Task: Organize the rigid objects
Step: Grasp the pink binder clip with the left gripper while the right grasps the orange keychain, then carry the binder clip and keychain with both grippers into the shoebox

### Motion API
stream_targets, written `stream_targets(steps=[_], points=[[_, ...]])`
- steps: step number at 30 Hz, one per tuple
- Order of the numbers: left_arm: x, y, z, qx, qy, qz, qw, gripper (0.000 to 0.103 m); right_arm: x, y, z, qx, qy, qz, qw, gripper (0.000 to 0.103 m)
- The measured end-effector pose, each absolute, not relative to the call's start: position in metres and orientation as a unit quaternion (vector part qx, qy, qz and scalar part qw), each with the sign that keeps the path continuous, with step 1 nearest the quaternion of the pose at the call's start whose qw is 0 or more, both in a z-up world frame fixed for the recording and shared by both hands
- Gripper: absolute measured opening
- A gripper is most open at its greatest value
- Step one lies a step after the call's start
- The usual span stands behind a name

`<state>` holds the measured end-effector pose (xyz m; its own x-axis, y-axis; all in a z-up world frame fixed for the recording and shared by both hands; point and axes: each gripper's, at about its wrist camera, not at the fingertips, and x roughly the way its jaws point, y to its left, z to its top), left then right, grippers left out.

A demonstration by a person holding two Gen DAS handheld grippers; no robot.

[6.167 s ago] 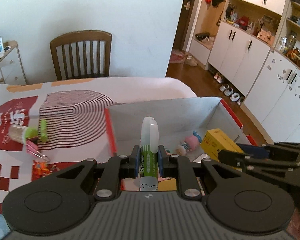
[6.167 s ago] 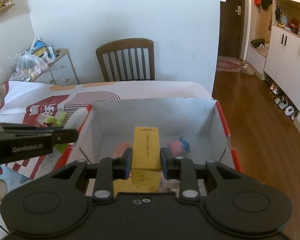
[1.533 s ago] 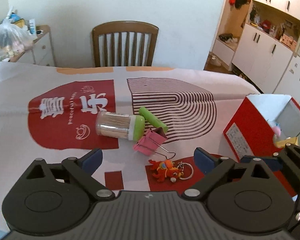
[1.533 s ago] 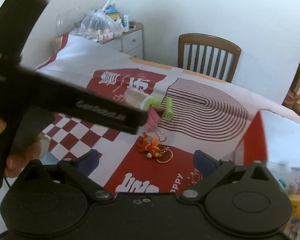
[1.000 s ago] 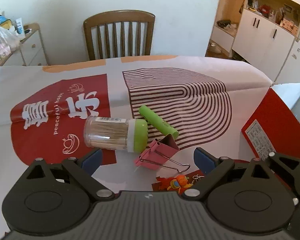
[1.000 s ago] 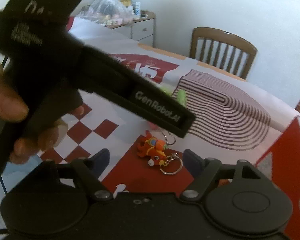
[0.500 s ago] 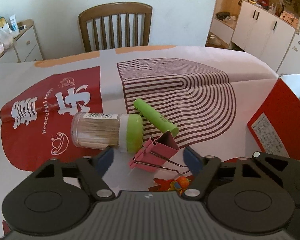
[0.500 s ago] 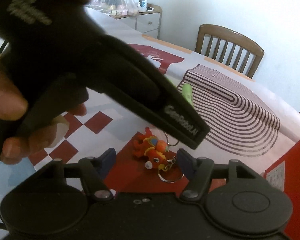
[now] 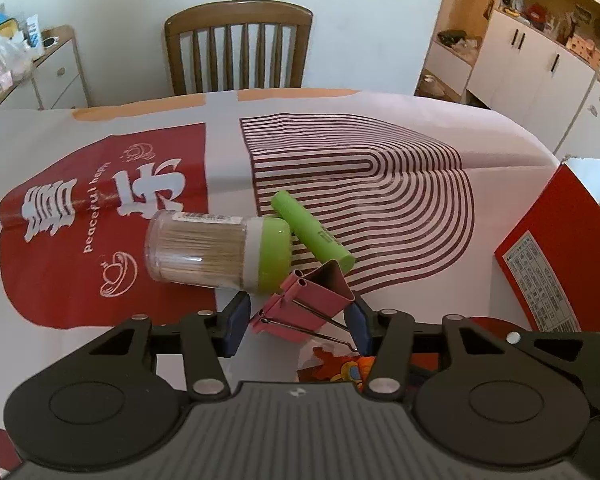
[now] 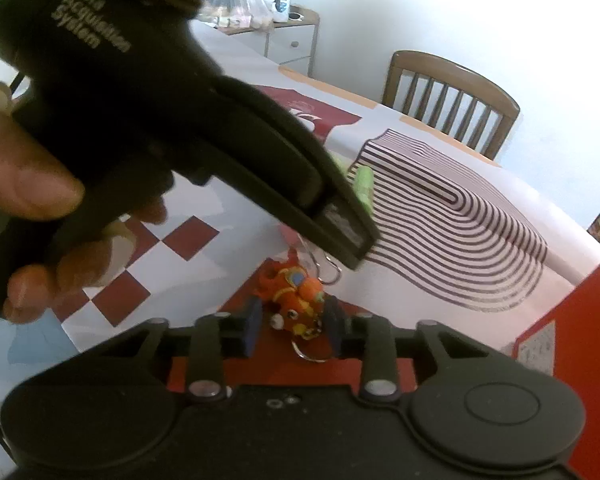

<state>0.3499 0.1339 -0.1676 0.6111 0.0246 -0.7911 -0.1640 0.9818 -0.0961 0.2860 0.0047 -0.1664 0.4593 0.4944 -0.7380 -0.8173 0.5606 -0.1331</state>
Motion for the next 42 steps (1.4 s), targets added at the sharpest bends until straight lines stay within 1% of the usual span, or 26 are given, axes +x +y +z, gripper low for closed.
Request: stream_targets(steps=[4,13,14,15,17,18,22,31,42], points=[[0.342,0.14,-0.167,-0.097,0.437,0.058,0.892,0.05,0.28,-0.002,-0.164,-0.24,0.336,0.393,0.821,0.025],[0.317,0.145,-0.156,-0.116,0.426,0.066,0.895,0.048,0.258,-0.021,-0.155,-0.217,0.349,0.397,0.82,0.024],[0.315,0.145,-0.154,-0.116,0.424,0.065,0.896,0.046,0.254,-0.025,-0.153,-0.215,0.351,0.398,0.82,0.024],[0.312,0.145,-0.152,-0.116,0.422,0.064,0.897,0.035,0.251,-0.028,-0.151,-0.212,0.353,0.398,0.82,0.024],[0.307,0.145,-0.15,-0.12,0.426,0.061,0.895,0.03,0.248,-0.034,-0.146,-0.204,0.358,0.397,0.82,0.024],[0.305,0.145,-0.149,-0.123,0.426,0.057,0.895,0.03,0.247,-0.037,-0.143,-0.2,0.358,0.398,0.821,0.024],[0.295,0.137,-0.147,-0.105,0.423,0.056,0.898,0.03,0.243,-0.05,-0.13,-0.18,0.362,0.395,0.825,0.024],[0.273,0.13,-0.133,-0.104,0.41,0.055,0.904,0.029,0.238,-0.084,-0.092,-0.136,0.355,0.38,0.843,0.024],[0.254,0.095,-0.077,-0.092,0.384,0.029,0.918,0.029,0.239,-0.134,-0.04,-0.105,0.324,0.358,0.87,0.024]])
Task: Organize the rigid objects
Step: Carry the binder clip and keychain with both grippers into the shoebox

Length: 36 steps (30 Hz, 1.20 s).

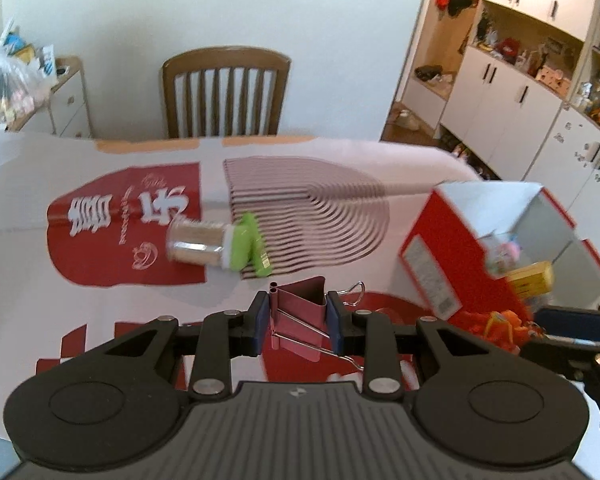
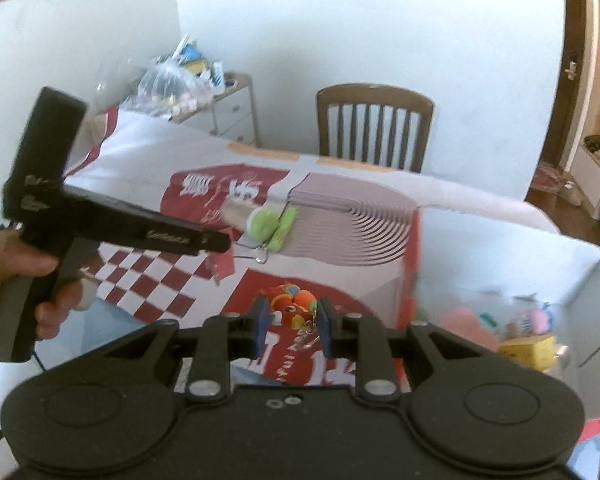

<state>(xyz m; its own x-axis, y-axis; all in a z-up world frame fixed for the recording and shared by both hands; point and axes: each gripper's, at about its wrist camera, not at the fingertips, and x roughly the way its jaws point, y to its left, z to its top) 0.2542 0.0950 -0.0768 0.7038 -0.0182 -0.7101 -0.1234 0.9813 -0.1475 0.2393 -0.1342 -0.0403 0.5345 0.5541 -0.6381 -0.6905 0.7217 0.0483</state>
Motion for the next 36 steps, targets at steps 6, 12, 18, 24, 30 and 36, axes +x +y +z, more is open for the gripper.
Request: stream_targets(steps=[6,12,18,24,30,36], points=[[0.252,0.064,-0.046,-0.08,0.354,0.017,0.932,0.029,0.247,-0.159,-0.031,-0.106,0.307,0.345,0.881,0.024],[0.26,0.029,-0.027,-0.075,0.339,0.005,0.938,0.029,0.256,-0.189,-0.028,-0.105,0.301,0.335,0.886,0.024],[0.273,-0.011,-0.019,-0.069,0.337,-0.009,0.939,0.029,0.268,-0.223,-0.032,-0.108,0.299,0.325,0.89,0.024],[0.292,-0.053,-0.022,-0.057,0.343,-0.021,0.938,0.029,0.281,-0.254,-0.043,-0.109,0.305,0.317,0.892,0.024],[0.316,-0.089,-0.032,-0.054,0.358,-0.025,0.932,0.029,0.298,-0.279,-0.055,-0.112,0.307,0.309,0.893,0.024],[0.346,-0.114,-0.055,-0.048,0.384,-0.017,0.922,0.029,0.32,-0.298,-0.072,-0.116,0.321,0.299,0.891,0.024]])
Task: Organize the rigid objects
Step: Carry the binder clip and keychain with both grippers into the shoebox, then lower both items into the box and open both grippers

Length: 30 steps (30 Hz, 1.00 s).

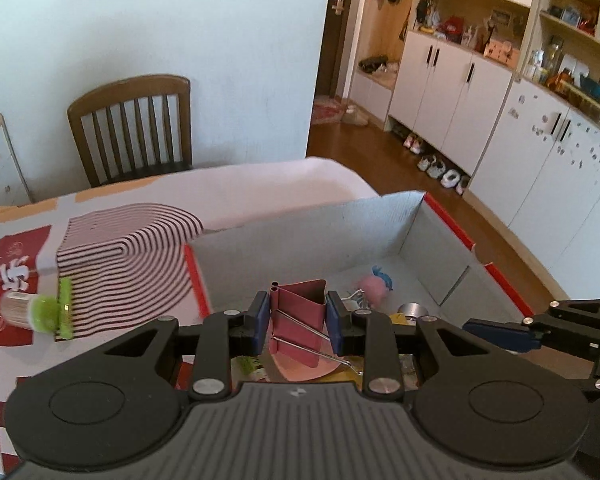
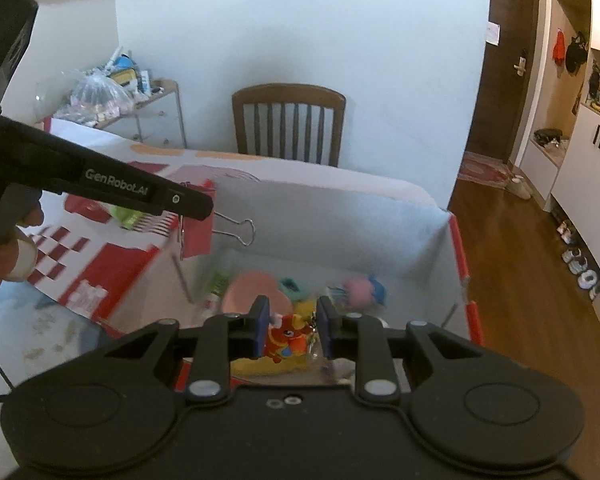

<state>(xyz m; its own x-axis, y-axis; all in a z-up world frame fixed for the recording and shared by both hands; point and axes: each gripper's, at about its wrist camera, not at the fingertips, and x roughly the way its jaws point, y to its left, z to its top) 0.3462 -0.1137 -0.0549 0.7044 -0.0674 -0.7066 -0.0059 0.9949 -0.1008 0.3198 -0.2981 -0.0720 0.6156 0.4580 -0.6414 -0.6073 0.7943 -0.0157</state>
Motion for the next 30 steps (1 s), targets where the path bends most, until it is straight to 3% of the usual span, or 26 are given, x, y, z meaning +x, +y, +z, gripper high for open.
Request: stream_targets(steps=[17,30], points=[[0.394,-0.147,-0.115,-0.02,0.456,0.007,0.89,0.029,0.355,-0.323,-0.109,-0.131,0.358,0.294,0.876,0.024],[0.396,-0.153,-0.118,-0.009,0.472,0.015,0.881,0.029,0.361,-0.328,-0.104,-0.122,0.384,0.308,0.862,0.025]])
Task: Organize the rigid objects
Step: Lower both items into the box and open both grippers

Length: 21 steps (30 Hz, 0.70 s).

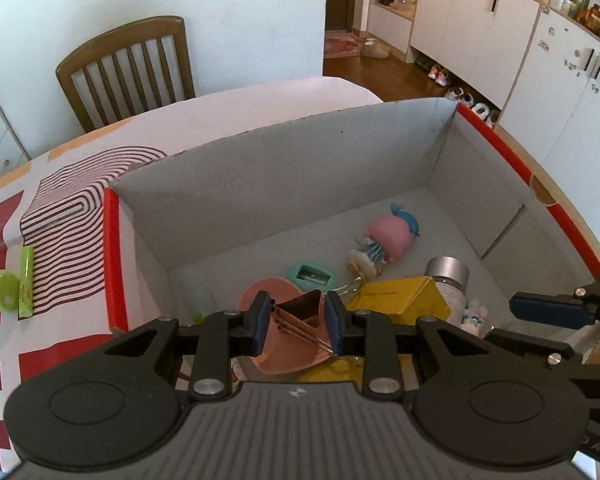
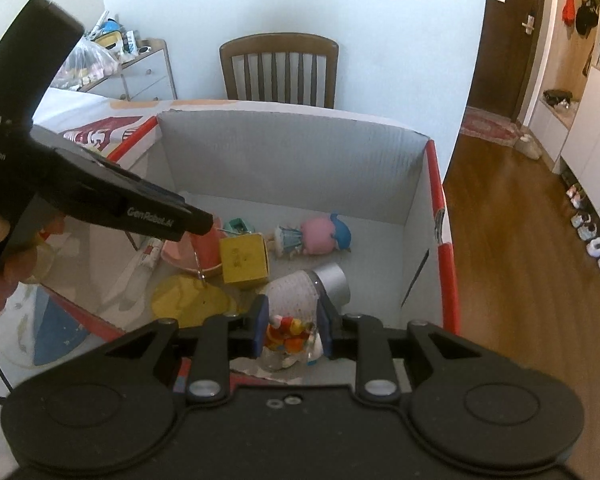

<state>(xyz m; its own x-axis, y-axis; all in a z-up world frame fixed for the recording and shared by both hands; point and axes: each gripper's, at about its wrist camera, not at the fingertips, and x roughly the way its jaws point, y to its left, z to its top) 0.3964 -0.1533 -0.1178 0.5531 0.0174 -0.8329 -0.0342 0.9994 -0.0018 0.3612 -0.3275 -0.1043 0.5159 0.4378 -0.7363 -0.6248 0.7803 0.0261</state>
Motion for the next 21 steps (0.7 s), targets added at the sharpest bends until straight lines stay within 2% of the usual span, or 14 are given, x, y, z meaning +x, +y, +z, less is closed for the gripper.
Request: stream_targets(steps=[13,21], points=[[0.375,-0.156,-0.095,-0.016,0.448,-0.003,0.894,0.029,0.353,-0.339,-0.089,-0.106,0.389,0.306,0.863,0.032],[0.353,-0.152,-0.075,-0.025,0.43,-0.009,0.903,0.029,0.34,-0.341,-0.077,-0.094,0.382,0.302,0.868,0.045]])
